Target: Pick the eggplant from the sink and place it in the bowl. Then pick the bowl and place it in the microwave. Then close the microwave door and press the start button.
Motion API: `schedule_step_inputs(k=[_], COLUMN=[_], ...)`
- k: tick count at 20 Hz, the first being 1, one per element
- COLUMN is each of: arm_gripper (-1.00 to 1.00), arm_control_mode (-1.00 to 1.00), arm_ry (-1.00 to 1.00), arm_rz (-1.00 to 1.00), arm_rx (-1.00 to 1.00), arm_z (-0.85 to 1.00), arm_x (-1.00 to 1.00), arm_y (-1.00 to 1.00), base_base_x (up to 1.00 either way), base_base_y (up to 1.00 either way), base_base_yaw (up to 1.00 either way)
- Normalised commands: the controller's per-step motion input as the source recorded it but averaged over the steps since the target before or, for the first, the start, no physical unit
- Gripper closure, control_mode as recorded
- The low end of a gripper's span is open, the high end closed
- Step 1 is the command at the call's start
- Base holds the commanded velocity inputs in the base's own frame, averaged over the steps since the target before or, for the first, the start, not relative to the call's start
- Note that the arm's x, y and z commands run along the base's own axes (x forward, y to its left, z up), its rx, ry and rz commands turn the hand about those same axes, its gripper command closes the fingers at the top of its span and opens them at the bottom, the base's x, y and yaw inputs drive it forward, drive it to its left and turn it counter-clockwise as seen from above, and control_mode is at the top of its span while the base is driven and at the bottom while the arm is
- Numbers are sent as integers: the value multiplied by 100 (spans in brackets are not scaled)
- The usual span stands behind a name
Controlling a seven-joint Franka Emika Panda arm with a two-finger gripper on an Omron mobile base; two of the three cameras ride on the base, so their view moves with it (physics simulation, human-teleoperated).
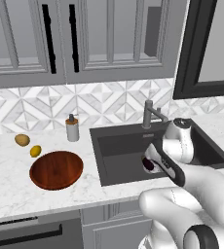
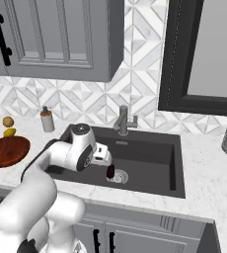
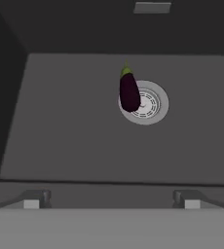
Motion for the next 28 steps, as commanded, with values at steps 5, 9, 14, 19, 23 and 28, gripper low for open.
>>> schedule_step_inputs(k=[5,9,14,19,23,28], arm_gripper=[-100,-100,-100,-100,-100,-100], arm_control_mode=[-100,-100,-100,-100,-100,-100], arm_ry=[1,0,0,4,7,7], arm_rz=[0,0,0,0,0,0], arm_rx=[0,0,0,0,0,0], arm_z=[-23,-16,-32,-45,-24,-14], arm_x=[45,22,37,39,15,17], arm_y=[-18,-7,0,-1,-2,-15], base_base_x=[0,0,0,0,0,0], base_base_y=[0,0,0,0,0,0], base_base_yaw=[0,0,0,0,0,0])
